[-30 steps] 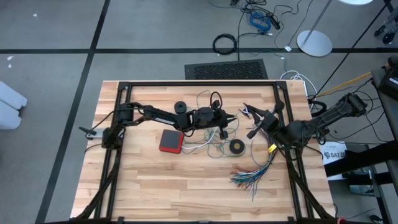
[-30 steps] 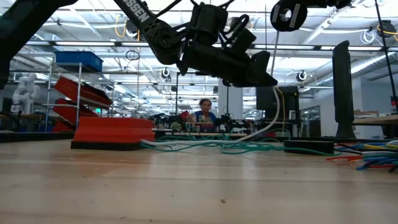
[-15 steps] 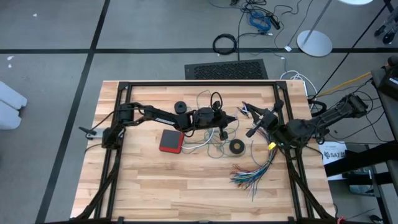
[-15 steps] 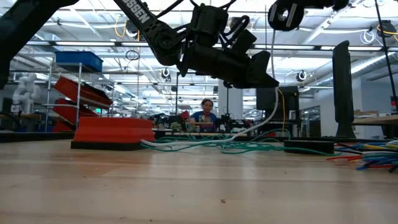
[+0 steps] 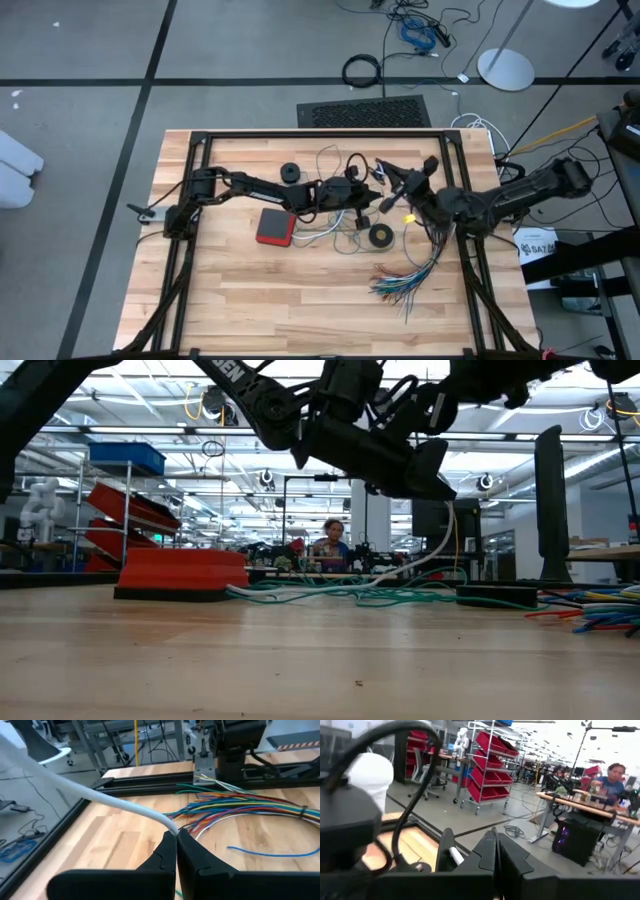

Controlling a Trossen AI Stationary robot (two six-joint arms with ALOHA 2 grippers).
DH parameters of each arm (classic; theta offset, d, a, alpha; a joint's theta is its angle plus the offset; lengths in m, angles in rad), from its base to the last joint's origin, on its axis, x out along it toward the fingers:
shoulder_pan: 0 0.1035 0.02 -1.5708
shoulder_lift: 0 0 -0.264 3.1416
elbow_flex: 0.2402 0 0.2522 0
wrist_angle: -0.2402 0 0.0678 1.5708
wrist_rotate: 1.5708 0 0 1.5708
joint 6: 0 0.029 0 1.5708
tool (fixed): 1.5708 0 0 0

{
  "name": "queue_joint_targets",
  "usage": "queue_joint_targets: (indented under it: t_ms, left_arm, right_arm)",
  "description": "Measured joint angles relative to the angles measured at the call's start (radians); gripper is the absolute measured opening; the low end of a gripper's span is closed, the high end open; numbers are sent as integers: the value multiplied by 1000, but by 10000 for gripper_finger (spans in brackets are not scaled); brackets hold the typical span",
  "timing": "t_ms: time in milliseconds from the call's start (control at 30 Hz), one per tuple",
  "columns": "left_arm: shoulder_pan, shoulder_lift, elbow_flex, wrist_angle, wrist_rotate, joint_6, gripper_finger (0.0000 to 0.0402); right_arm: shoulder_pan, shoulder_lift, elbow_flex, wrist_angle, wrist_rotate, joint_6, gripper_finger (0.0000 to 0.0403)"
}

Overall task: Coiling cords
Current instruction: Coil the white wire cable on the spool

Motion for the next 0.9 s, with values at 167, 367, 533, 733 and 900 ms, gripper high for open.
queue_joint_targets:
  t_ms: [167,367,533,733,900]
  left_arm:
    - [-2,0,2,-12,-16,-2,0]
    - [-15,0,2,-29,-39,7,0]
    - [-24,0,2,-60,-62,13,0]
    - [-26,-4,2,-133,-75,1,0]
    - [-32,-8,3,-177,-63,-3,0]
  right_arm:
    - [-56,56,0,60,-47,71,0]
    - [-129,141,0,114,-120,119,0]
    - [-169,202,0,139,-165,132,0]
    - [-197,232,-3,130,-209,119,0]
    - [-186,222,-89,358,-212,31,0]
